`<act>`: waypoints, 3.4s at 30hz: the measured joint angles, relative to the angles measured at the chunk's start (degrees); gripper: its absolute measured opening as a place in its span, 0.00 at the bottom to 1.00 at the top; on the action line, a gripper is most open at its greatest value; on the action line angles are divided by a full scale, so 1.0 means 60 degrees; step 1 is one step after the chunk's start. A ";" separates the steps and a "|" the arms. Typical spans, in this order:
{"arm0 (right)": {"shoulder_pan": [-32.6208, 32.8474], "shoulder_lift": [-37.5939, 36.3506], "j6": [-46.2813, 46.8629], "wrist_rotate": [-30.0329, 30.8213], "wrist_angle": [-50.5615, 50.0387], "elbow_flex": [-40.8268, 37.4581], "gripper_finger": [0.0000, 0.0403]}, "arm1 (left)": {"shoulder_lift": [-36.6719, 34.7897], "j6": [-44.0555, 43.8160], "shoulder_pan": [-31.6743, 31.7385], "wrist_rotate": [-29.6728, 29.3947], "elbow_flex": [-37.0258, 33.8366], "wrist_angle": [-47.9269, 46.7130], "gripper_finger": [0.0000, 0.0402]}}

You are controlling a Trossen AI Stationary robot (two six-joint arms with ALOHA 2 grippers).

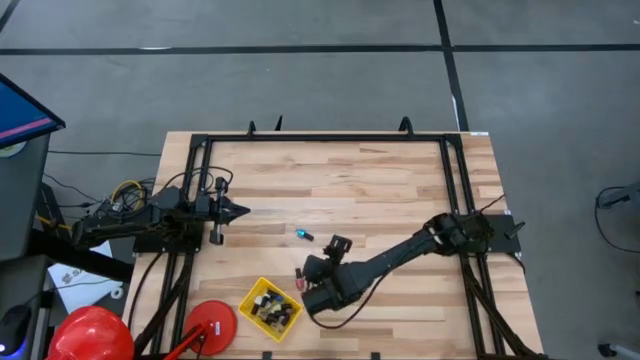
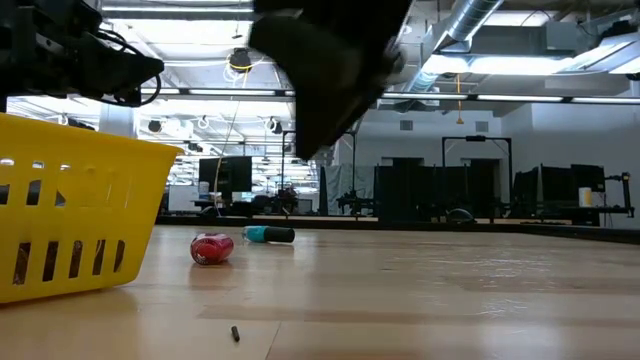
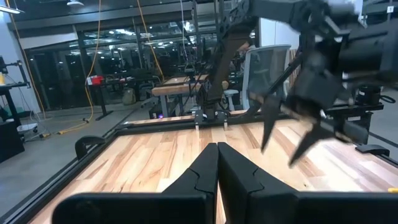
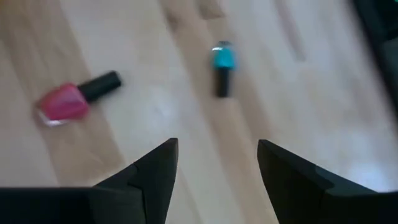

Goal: Pick & Place Nail Polish
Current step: Put the light blue nail polish into the yellow basket

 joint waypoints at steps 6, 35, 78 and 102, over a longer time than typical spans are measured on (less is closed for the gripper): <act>-0.0554 0.0000 -0.1474 -0.0994 0.2634 -0.1287 0.53 | 0.0000 0.0000 -0.0002 0.0000 0.0000 0.0000 0.00; -0.2251 -0.7285 -0.3848 -0.2263 0.6248 -0.8266 0.47 | 0.0000 0.0000 0.0000 0.0000 0.0000 0.0015 0.00; -0.3224 -0.1290 -0.4708 -0.3530 1.5580 -0.9140 0.50 | 0.0000 0.0000 0.0000 0.0000 0.0000 0.0036 0.00; -0.3071 -0.1289 -0.5108 -0.3773 1.6287 -0.9210 0.12 | 0.0000 0.0000 -0.0002 0.0000 0.0000 0.0036 0.00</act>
